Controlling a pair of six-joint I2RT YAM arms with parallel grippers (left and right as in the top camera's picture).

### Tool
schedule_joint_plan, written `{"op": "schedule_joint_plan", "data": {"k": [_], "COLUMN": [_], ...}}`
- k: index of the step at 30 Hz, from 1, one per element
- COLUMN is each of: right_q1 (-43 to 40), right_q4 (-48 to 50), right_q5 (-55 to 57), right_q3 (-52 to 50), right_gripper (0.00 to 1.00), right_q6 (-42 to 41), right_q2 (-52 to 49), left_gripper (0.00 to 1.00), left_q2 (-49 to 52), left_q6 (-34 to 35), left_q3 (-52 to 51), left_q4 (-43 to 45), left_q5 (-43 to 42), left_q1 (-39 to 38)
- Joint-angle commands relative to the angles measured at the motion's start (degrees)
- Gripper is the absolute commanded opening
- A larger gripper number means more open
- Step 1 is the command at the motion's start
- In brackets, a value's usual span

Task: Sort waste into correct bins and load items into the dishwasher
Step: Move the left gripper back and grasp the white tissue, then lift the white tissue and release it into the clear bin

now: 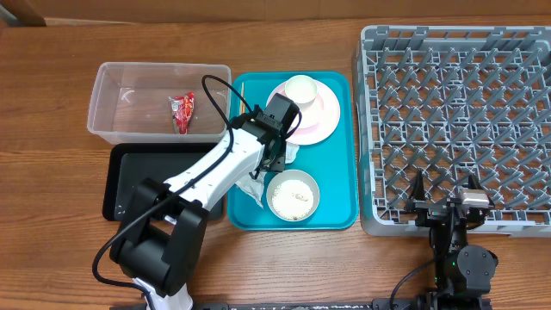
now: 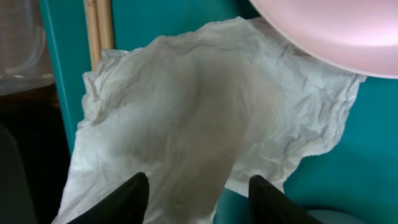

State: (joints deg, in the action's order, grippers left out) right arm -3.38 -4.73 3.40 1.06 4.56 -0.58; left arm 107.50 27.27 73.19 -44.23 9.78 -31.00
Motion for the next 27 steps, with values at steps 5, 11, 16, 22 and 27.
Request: {"op": "schedule_joint_plan", "data": {"k": [5,11,16,22,27], "right_q1": [-0.13,-0.13,-0.13,-0.13,-0.13], "right_q4": [0.15,0.15,0.15,0.15,0.15], "right_q5": [0.37,0.37,0.37,0.37,0.37], "right_q3": [-0.59,-0.59,-0.59,-0.59,-0.59], "right_gripper": [1.0,1.0,1.0,1.0,1.0], "right_q6": [0.37,0.37,0.37,0.37,0.37], "right_q2": [0.42,0.39,0.42,0.42,0.39], "left_gripper": [0.39,0.17,0.04,0.04,0.04], "left_q2": [0.5,0.5,0.44,-0.33,-2.12], "left_q6": [1.09,1.07,1.49,1.46,0.66], "left_q3": [-3.43,-3.67,-2.82,7.78,20.17], "left_q4": [3.61,3.67,3.61,-4.13,-13.62], "left_q5": [1.14,1.14,-1.66,-6.64,-7.34], "left_q1": [0.33,0.35,0.5,3.69,8.0]}}
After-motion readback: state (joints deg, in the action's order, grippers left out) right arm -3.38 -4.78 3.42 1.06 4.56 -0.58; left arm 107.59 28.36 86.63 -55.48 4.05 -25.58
